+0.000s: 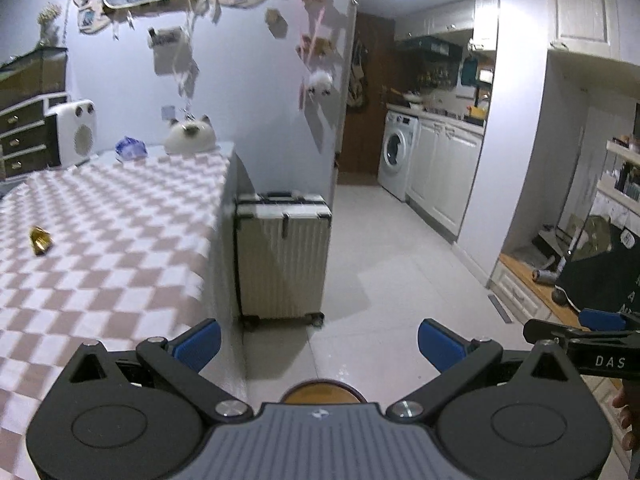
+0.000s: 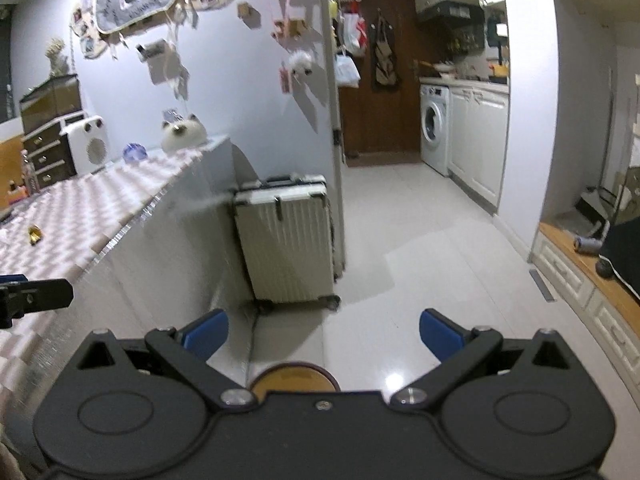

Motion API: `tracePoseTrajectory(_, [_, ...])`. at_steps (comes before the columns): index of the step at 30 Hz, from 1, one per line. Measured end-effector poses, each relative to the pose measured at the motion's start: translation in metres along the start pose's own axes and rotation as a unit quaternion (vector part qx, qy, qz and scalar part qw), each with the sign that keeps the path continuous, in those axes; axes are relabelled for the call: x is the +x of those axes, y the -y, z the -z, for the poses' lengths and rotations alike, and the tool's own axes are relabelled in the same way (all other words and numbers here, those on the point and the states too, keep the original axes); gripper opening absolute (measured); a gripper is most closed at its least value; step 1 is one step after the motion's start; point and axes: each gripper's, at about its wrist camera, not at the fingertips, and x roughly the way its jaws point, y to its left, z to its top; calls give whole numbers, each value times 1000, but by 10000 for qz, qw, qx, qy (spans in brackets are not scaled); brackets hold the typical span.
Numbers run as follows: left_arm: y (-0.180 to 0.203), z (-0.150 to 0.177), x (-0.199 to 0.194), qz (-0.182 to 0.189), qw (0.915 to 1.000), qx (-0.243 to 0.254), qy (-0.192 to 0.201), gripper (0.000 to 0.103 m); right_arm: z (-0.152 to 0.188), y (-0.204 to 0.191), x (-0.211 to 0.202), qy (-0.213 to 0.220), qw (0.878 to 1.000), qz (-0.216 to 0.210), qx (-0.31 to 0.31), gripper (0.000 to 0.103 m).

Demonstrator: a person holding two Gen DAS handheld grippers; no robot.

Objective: Collect trash
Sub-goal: 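Move both tools back from the bin toward the table, then grasp the white tissue with the left gripper while the right grasps the gold foil wrapper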

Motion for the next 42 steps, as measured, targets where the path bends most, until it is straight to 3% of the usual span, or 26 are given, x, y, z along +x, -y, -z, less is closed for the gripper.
tracePoseTrajectory(10, [-58, -22, -27, -419, 9987, -156, 253, 103, -35, -57, 0, 252, 9987, -372, -243, 103])
tracePoseTrajectory(22, [-161, -43, -39, -1178, 9920, -353, 300, 103, -58, -149, 38, 158, 9941, -892, -588, 103])
tracePoseTrajectory(32, [-254, -54, -38, -1800, 9825, -460, 155, 103, -79, -225, 81, 15, 9887, -1271, -791, 103])
tracePoseTrajectory(42, [-360, -54, -22, -2541, 9645, -723, -58, 103, -94, -302, 120, -116, 9797, -1698, -1058, 103])
